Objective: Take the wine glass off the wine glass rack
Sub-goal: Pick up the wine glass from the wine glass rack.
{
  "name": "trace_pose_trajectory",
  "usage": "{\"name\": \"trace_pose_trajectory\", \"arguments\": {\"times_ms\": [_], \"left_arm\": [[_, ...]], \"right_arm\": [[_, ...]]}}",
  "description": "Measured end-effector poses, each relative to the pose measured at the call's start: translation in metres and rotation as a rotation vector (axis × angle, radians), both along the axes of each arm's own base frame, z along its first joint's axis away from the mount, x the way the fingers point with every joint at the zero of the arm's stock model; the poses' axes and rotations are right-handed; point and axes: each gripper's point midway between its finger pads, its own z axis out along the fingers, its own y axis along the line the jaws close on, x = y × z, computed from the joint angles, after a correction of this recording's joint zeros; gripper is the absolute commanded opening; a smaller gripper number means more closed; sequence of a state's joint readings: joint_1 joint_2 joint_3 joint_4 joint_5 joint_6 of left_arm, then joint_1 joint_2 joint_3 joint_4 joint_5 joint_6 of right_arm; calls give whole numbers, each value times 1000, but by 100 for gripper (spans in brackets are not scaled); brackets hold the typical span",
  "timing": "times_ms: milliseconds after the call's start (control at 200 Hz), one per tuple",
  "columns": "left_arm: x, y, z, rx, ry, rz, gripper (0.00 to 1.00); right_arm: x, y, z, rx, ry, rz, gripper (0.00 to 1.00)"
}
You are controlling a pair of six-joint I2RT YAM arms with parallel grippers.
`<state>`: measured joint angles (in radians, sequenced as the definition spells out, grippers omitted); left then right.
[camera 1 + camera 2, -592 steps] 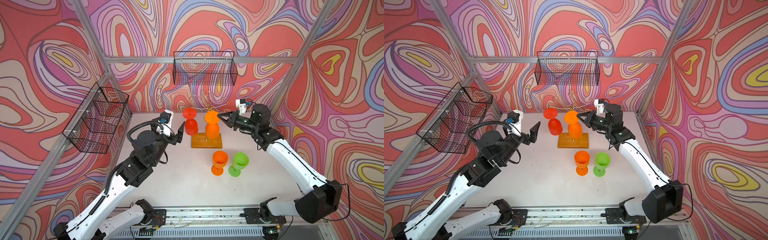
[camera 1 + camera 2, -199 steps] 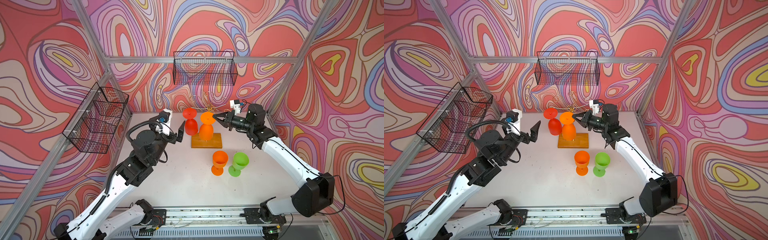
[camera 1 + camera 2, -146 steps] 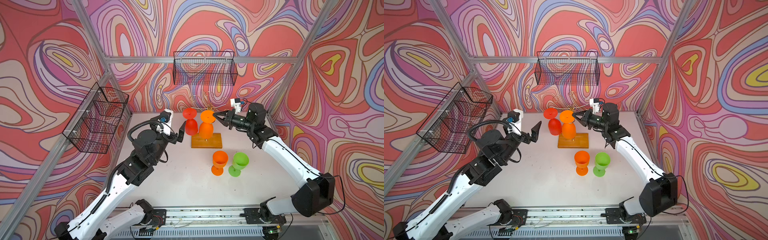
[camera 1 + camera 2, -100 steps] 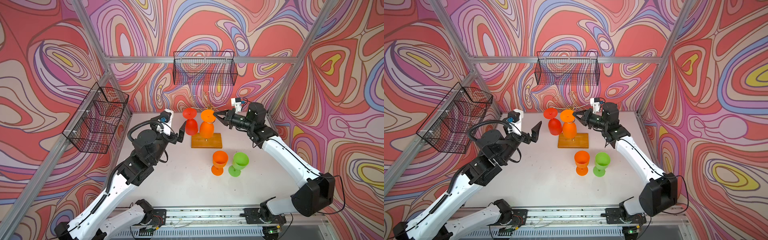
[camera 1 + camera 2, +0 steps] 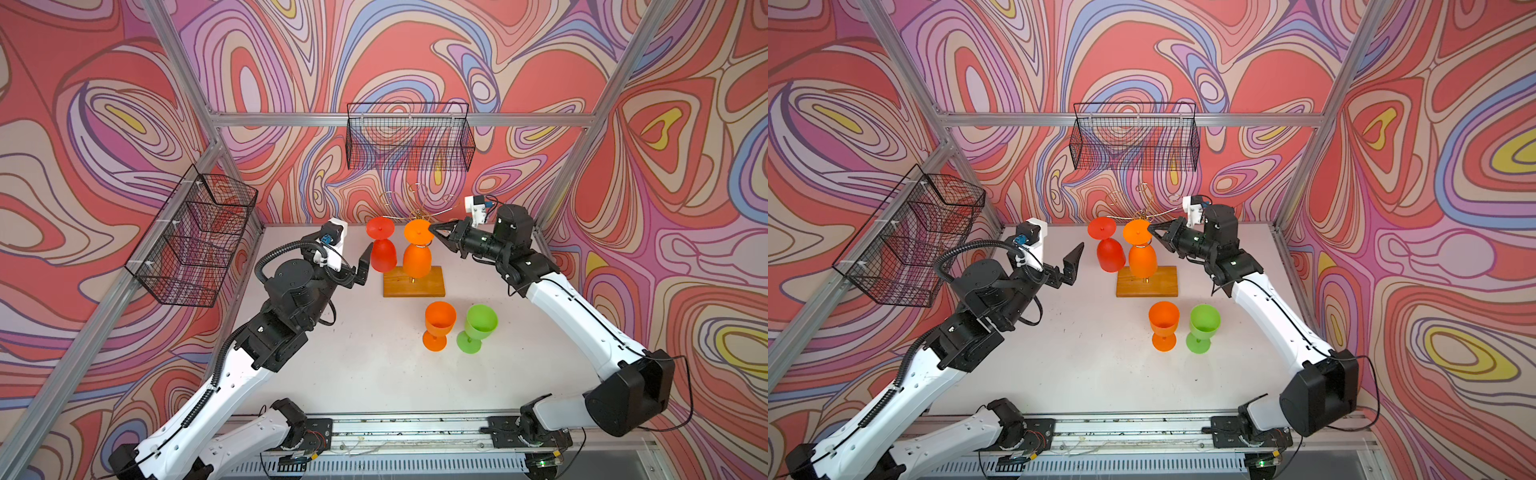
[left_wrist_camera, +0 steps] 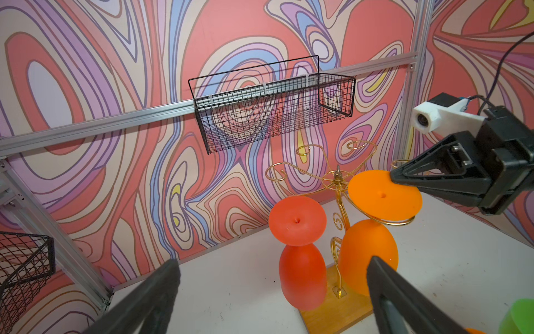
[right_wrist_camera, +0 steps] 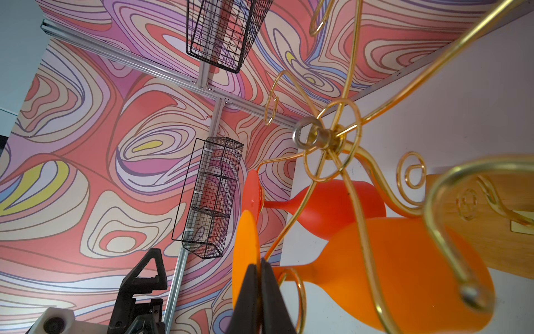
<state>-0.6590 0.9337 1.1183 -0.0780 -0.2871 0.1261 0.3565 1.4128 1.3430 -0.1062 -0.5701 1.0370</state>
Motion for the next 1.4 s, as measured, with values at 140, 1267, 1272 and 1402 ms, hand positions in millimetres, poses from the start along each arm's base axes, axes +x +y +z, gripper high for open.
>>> {"name": "trace_pose_trajectory", "arguments": {"times_ms": [140, 1267, 1272, 1402], "left_arm": [[0, 0, 0, 0, 0, -3, 100], [2, -3, -2, 1, 7, -12, 100], [2, -3, -2, 1, 7, -13, 100], [2, -3, -3, 2, 8, -13, 100]], "right_arm": [[-2, -4, 2, -9, -3, -19, 0], [-4, -19, 14, 112, 10, -143, 0], [-4, -19, 14, 112, 10, -143, 0], [-1, -15, 14, 121, 3, -139, 0]]}}
